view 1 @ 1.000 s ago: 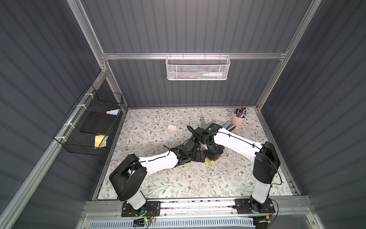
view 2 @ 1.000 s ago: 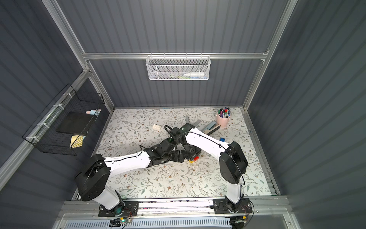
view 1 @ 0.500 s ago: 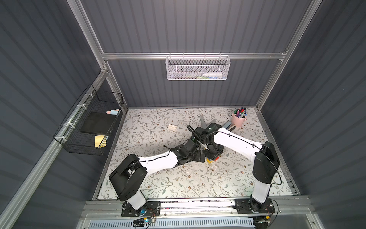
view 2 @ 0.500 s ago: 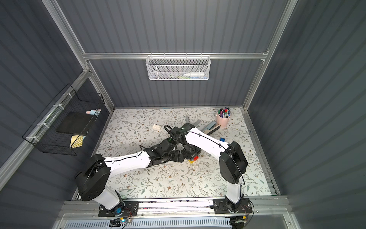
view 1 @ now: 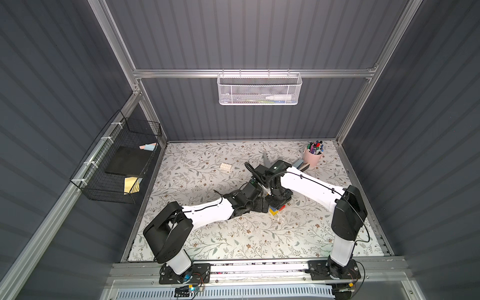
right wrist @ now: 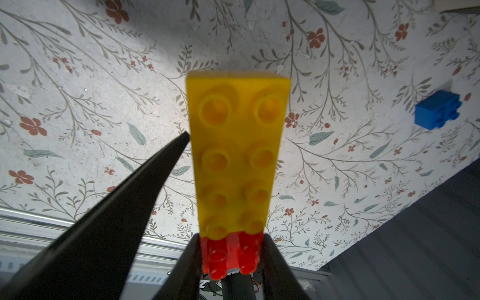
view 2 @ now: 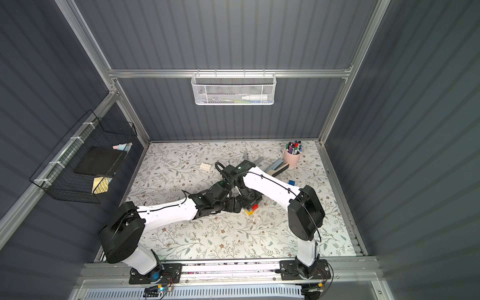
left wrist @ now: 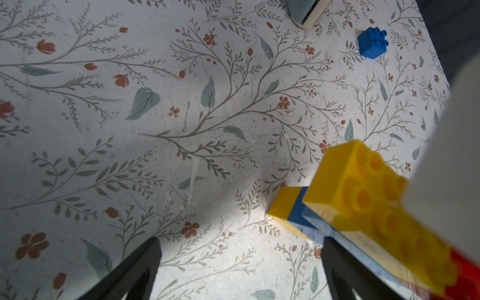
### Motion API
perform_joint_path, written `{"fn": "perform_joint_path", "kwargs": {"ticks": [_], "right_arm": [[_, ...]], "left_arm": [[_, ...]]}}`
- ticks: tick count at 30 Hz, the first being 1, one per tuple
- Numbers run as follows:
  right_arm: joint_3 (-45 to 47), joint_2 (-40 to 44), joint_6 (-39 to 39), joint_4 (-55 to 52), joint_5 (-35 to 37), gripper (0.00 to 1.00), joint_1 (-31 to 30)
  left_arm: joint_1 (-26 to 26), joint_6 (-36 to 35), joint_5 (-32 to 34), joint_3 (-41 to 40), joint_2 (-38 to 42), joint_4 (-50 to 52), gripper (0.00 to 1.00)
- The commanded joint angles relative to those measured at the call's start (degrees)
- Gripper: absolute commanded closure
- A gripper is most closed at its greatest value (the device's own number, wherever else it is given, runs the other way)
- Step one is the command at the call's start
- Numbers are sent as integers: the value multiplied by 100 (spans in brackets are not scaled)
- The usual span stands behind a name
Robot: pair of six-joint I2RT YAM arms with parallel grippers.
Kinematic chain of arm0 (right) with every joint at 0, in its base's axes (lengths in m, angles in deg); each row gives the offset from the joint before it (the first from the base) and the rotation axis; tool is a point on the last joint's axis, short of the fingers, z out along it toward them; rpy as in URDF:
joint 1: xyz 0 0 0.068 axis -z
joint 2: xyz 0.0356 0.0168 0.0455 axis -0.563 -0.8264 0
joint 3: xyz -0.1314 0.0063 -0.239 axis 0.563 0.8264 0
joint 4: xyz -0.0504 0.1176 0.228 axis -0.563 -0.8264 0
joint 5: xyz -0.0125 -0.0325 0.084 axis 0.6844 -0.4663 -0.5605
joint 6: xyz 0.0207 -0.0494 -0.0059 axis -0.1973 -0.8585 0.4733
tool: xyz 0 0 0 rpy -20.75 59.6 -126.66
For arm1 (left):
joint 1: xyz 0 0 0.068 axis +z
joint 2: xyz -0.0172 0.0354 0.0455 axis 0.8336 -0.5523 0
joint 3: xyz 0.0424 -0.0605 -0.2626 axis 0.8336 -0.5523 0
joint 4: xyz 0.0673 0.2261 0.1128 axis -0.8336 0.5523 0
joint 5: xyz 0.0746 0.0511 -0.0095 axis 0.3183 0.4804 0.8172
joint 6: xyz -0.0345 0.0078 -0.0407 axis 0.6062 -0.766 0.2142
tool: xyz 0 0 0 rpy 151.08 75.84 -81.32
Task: Assemble a spoon with lego
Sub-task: Assemble the lego brick with the lego brick.
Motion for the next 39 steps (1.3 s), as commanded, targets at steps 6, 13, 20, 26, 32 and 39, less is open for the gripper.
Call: {"fn": "perform_joint_path", "kwargs": {"ticks": [6,13,20,26,32,39], "right_arm": [[66,36,82,614,-279,60,-7],[89,118,68,651,-389,53,1],[2,134,73,639,-360,50,32],[-92,457,108,524,-323,37,81],[48,1425,76,848,-332,20,122],[391,2300,-39,1510,-338,1,164]], "left_arm": [[-130,-81,-308,-21,130,-319,1],[-129,-75,-317,-47,137,-319,1],[-130,-70,-284,-74,180,-300,1],[-97,-41,-48,-163,473,-15,1],[305,131,303,-510,1286,671,1],[1570,-303,31,-119,1511,1352,1]]}}
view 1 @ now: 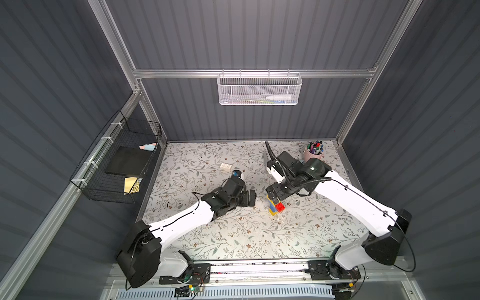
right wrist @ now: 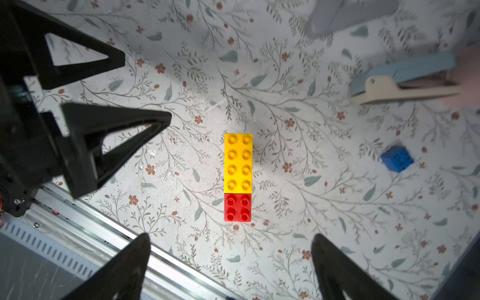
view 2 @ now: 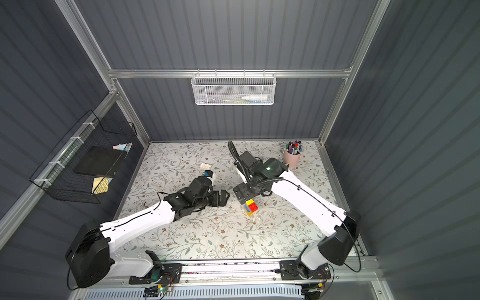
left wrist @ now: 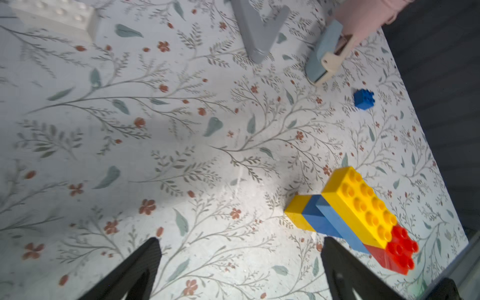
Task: Assemble a spoon with lego
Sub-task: Pick up the lego brick from the center of the board.
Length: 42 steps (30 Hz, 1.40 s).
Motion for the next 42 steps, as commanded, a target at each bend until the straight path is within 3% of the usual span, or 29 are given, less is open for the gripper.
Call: {"fn": "perform_joint_path", "kwargs": {"ticks": [1,7,10,15,21,24,42], "right_arm": [[305,264,-79,425,28,1,52],[908,823,139,910,-160,1,523],[1355,1053,255,1260,-509,1,875],[1802,1101,254,1589,-784,1,1165],[1842,710,204,1623,-927,1,1430],[1684,506,188,1433,-948,1,1518],[1595,433,80,1451,-1097,1,1738]], "left_arm": [[837,-354,-190,490,-236,652,1],[2405,-511,-587,1884,-1876,873,0],[2658,-826,-388,3015,-2943,1136,1],[2656,-1962,42,4925,-4676,1895,1],[2656,-2936,-550,5037,-4941,1498,1],[2656,-3144,-398,5183,-5142,1687,1],[2471,-3400,-618,5514,-5587,1774,1]]}}
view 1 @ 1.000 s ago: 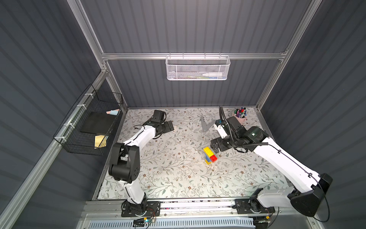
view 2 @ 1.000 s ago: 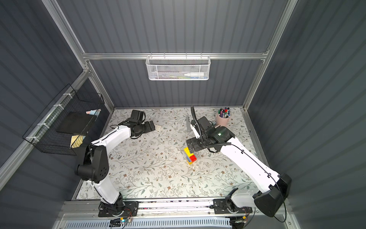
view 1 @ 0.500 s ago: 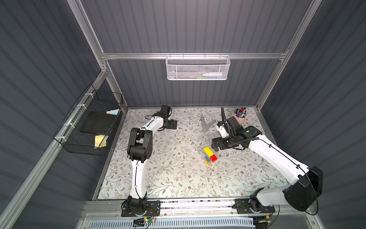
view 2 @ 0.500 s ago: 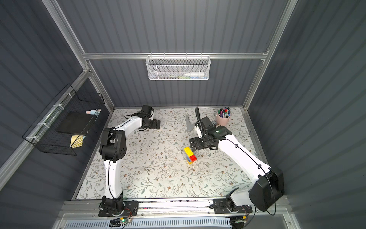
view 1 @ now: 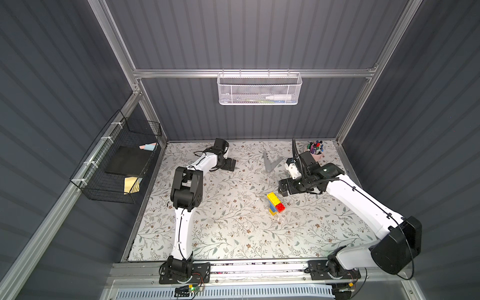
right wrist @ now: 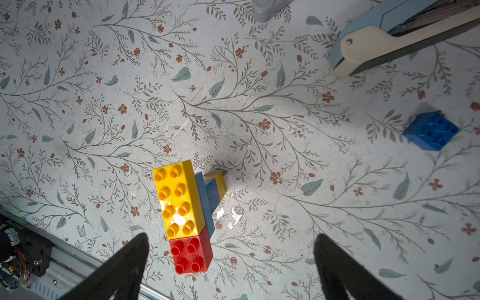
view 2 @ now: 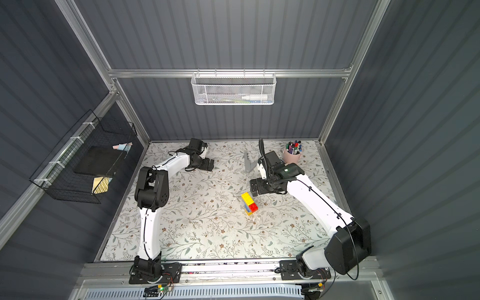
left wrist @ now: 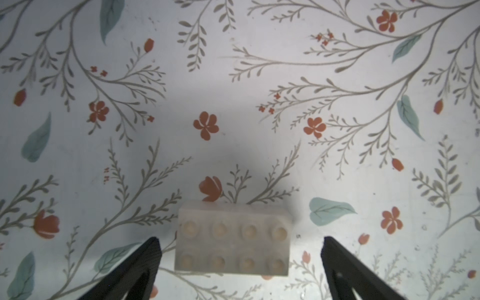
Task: Assemble a spoon with lego
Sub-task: Pick up the lego brick from the center of the board.
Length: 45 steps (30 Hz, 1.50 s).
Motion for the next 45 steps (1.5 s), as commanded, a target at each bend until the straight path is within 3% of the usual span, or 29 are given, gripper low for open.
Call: {"fn": "perform_joint_path", "kwargs": {"ticks": [1,20,28,32,40,45], "right_arm": [[-178,-1,-112,-86,-57,1,23],[15,-123,-151,-110,51,1,40],[88,-194,-122,-124,91,1,40],[146,-256,-53,-121,37,1,42],[432,-161,106,-137,152,1,91],[957,322,559,-88,142,1,540]], "left_arm": [[-31,-147,-8,169,-211,249,1],[-31,-112,198,105,-97,249,11],[-31,-121,234,-44,13,74,34],[-30,-128,290,-143,92,8,39],[-102,-130,373,-371,629,-64,39],[-600,-167,705,-632,1351,219,39]]}}
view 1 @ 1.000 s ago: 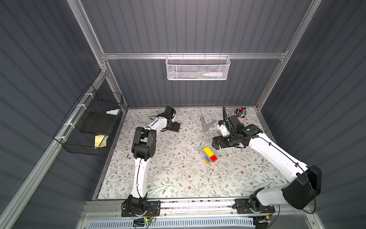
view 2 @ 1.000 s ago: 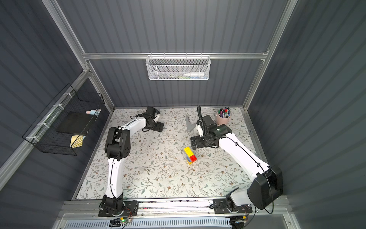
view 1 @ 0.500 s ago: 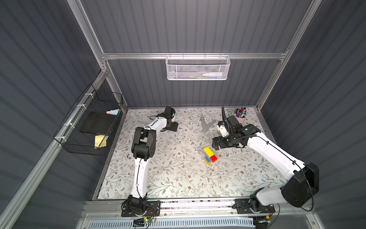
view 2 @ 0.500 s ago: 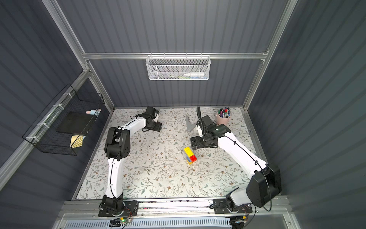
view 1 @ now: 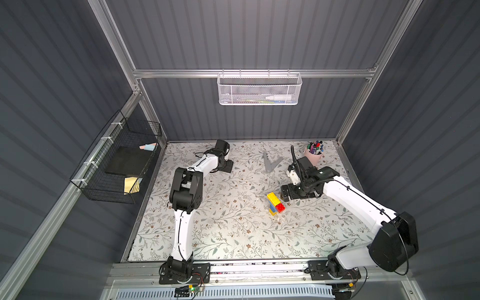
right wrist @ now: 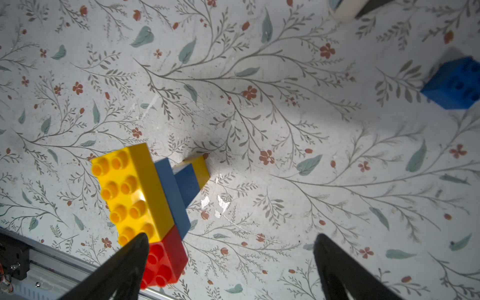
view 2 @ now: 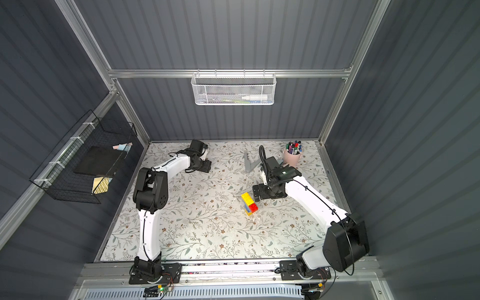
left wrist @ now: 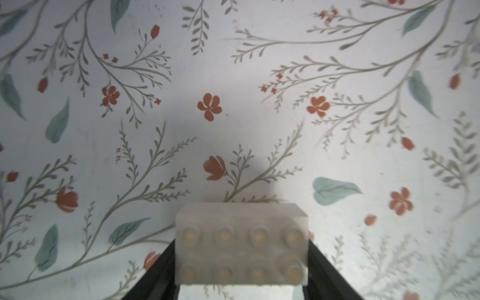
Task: Assemble a spoon with lego
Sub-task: Pick up the lego brick from the center of the board, then place the lego brick from the lego brick.
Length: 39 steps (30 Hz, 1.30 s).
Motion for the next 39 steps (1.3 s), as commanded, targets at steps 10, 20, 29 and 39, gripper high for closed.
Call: {"fn": "perform_joint_path", "kwargs": {"ticks": [10,20,29,39], "right_arm": [[1369,1756,701,196,-396,1,1342],[1385,1440,952,177,-1014,1,1687],[1415,1474,916,194,-1085,1,1692],[1415,1461,880,194,-1148,1,1696]], "left_arm": [[-2078,148,190,-780,2332,1181,38],[-3392,326,-371,-1229,3008,1629,37],[-3803,182,-440,-1034,2729,1706,36],[-3922,84,-394,-1003,2482,1505,34]]}}
